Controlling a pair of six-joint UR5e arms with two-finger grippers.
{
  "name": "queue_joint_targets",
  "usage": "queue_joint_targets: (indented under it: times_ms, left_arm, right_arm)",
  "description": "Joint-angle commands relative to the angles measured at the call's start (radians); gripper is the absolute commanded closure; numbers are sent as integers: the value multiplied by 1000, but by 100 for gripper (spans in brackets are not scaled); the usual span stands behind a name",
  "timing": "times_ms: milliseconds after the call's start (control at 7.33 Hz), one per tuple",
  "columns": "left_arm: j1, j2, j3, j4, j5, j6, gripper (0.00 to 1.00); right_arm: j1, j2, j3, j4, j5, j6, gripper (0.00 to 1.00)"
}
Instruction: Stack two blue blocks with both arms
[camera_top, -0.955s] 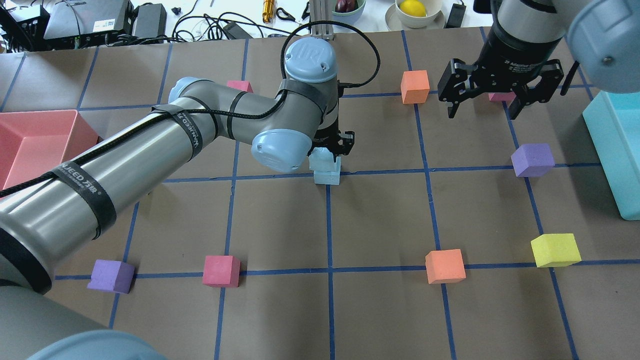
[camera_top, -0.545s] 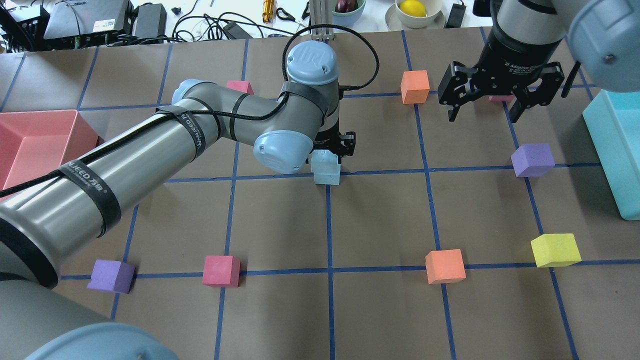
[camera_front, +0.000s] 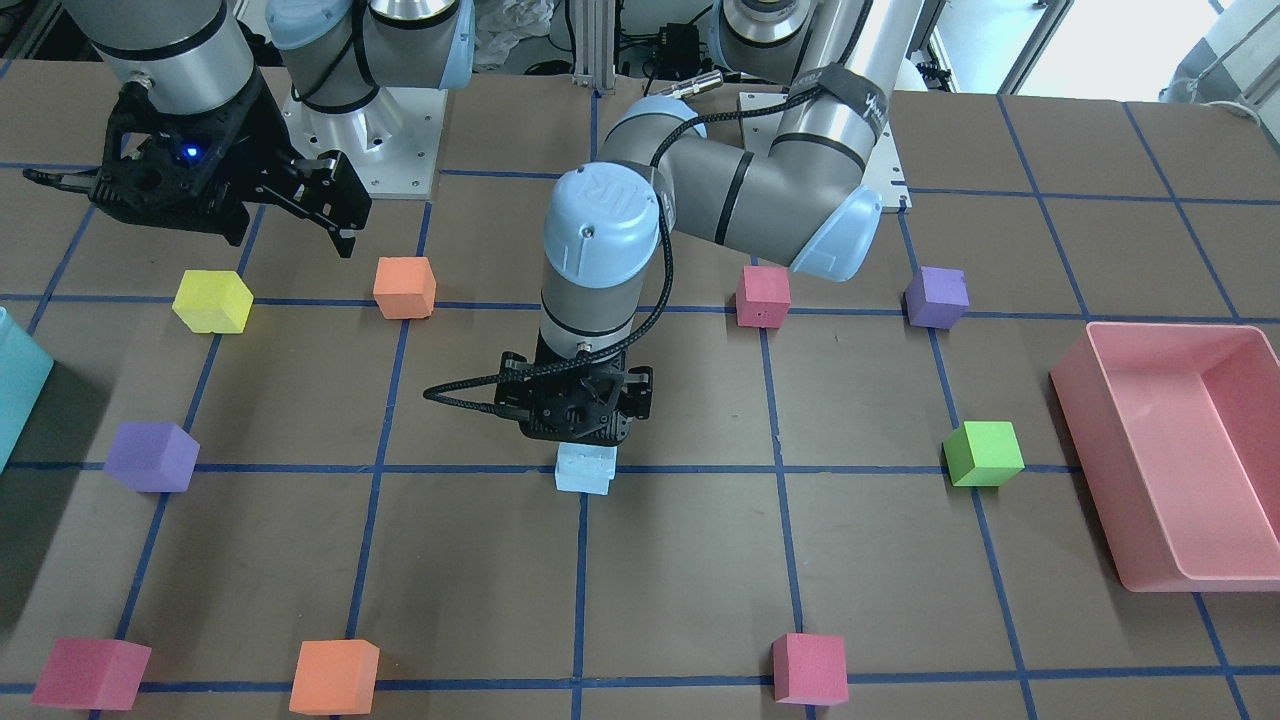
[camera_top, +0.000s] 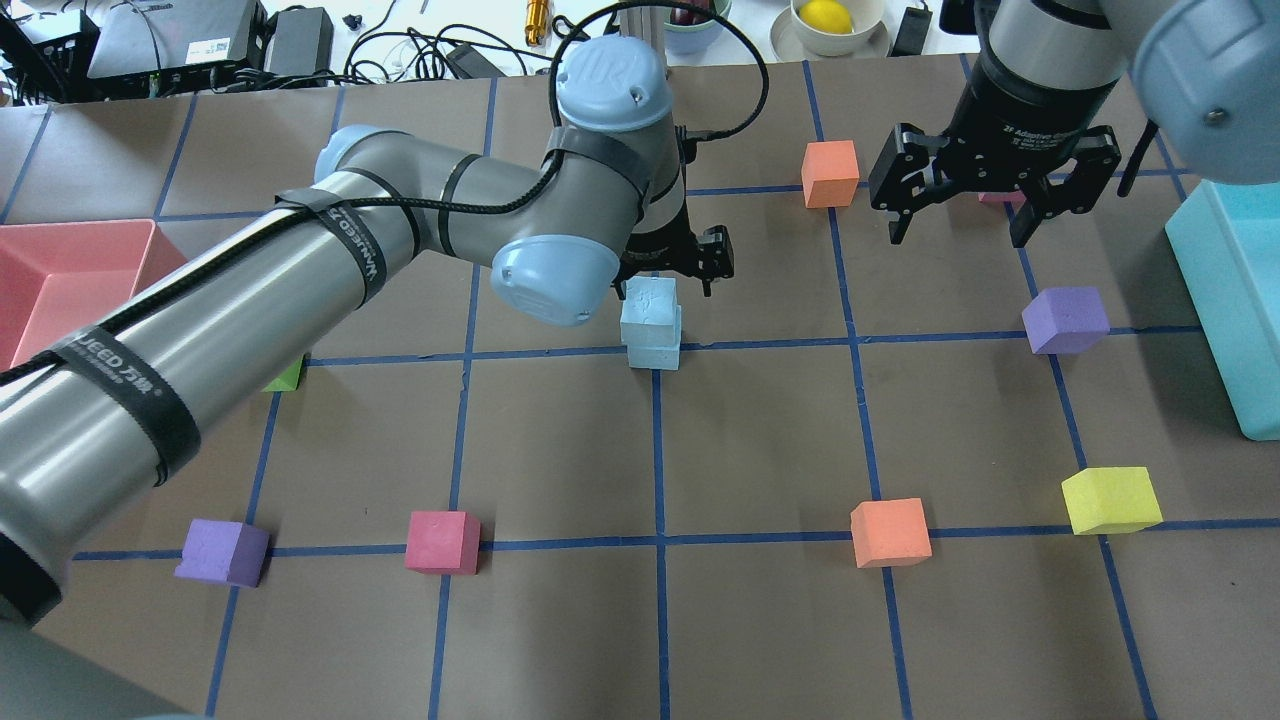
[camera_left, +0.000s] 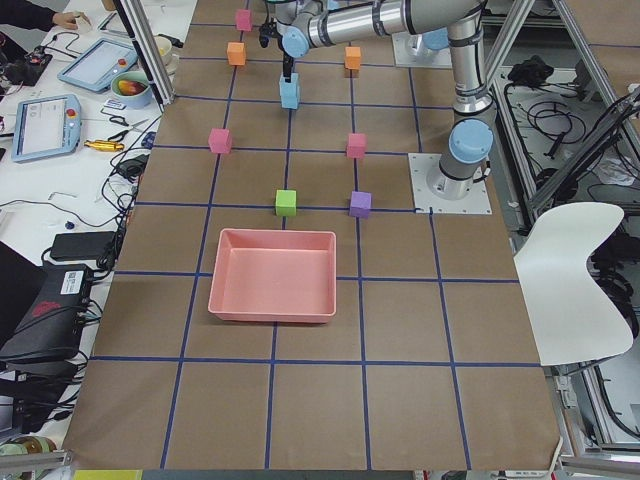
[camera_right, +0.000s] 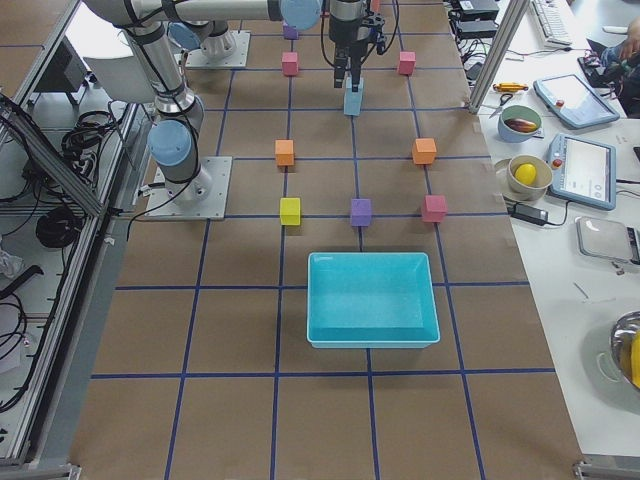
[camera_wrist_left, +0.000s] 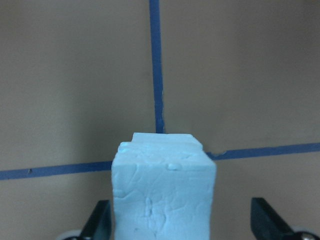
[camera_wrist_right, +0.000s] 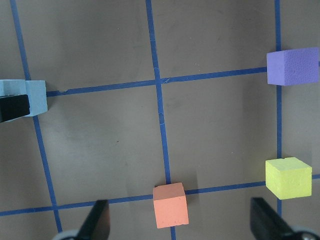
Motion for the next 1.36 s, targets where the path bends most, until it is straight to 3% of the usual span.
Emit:
queue_joint_targets:
  times_ms: [0, 136, 273, 545, 818, 1227]
  left_arm:
    - [71, 79, 115, -276, -2, 94, 0]
    - [156, 131, 158, -418, 35, 273, 0]
    - [237, 180, 166, -482, 64, 376, 0]
    - [309, 272, 136, -499, 95, 472, 0]
    - [315, 357, 44, -479, 89, 480, 0]
    - [320, 403, 34, -470, 91, 476, 0]
  right_arm:
    - [1, 0, 2, 0, 4, 0, 0]
    - [1, 2, 3, 0, 4, 0, 0]
    - [1, 2, 3, 0, 1, 2, 0]
    - [1, 2, 5, 0, -7, 2, 0]
    - [1, 3, 5, 0, -8, 2, 0]
    - [1, 3, 8, 3, -11, 2, 0]
